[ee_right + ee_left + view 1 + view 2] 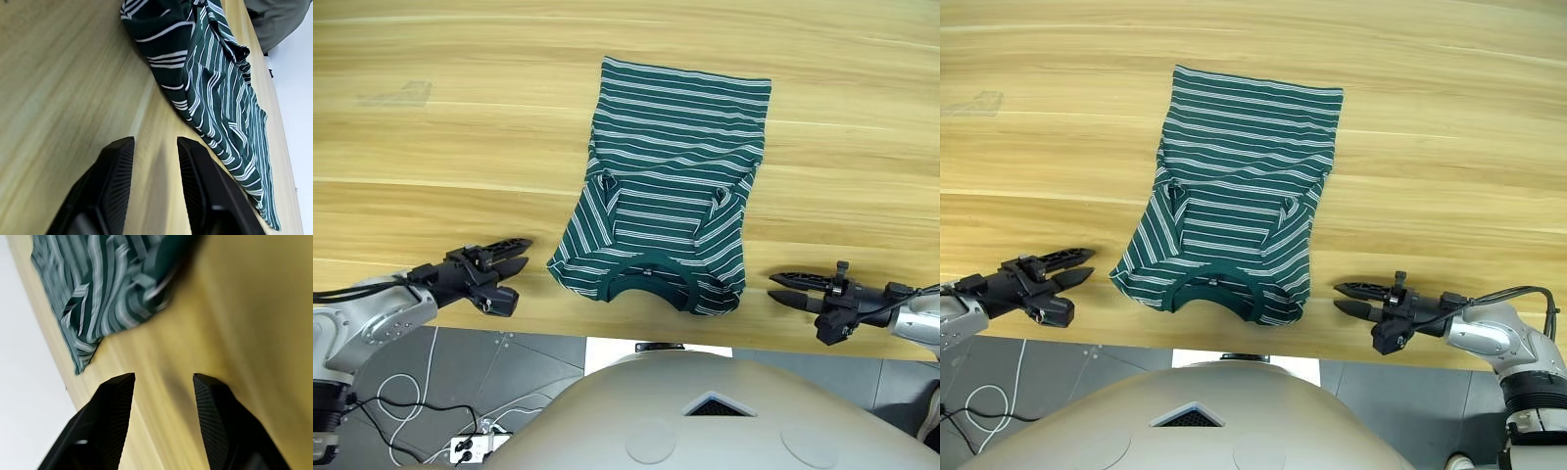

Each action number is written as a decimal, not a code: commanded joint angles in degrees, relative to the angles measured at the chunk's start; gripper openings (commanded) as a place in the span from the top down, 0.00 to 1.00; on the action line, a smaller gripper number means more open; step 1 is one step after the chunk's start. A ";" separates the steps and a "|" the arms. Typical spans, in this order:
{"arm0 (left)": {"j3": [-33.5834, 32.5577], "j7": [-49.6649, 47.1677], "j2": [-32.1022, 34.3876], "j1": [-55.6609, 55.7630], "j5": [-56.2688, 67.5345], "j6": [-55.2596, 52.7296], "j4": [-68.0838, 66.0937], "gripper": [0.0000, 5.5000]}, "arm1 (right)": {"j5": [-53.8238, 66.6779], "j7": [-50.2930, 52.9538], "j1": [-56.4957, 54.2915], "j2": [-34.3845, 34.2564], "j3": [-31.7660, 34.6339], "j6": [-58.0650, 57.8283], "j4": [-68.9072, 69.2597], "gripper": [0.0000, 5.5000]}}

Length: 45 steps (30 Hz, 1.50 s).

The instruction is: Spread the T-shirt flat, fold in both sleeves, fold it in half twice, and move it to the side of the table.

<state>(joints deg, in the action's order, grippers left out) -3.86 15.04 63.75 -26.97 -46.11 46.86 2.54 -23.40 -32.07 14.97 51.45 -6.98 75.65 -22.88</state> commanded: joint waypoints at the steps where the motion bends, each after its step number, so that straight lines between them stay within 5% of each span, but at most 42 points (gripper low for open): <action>1: 1.53 -2.83 1.06 0.50 -5.05 1.16 -1.28 0.59 | -2.45 0.43 -1.16 0.66 -2.56 -0.58 -0.76 0.71; 15: 12.59 -2.85 -2.81 7.30 -4.91 1.43 -2.81 0.59 | -3.12 2.67 -7.28 -1.66 -8.64 -3.90 4.10 0.71; 35: 18.50 -2.86 -2.06 7.75 -6.41 0.73 -4.53 0.59 | -3.38 3.67 -8.03 -0.82 -12.61 -5.19 4.98 0.71; 41: 19.55 -1.95 -2.09 7.86 -4.72 0.29 -4.47 0.79 | -3.60 3.47 -8.39 -0.48 -13.68 -5.40 5.87 0.70; 45: 20.26 -2.24 -1.76 8.14 -4.53 -0.19 -4.19 0.94 | -4.12 3.54 -8.49 -0.60 -14.13 -5.90 5.94 0.85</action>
<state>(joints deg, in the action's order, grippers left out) 13.04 8.69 61.97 -16.66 -47.45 46.76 -0.11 -26.64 -28.14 6.65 49.85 -20.88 70.47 -17.24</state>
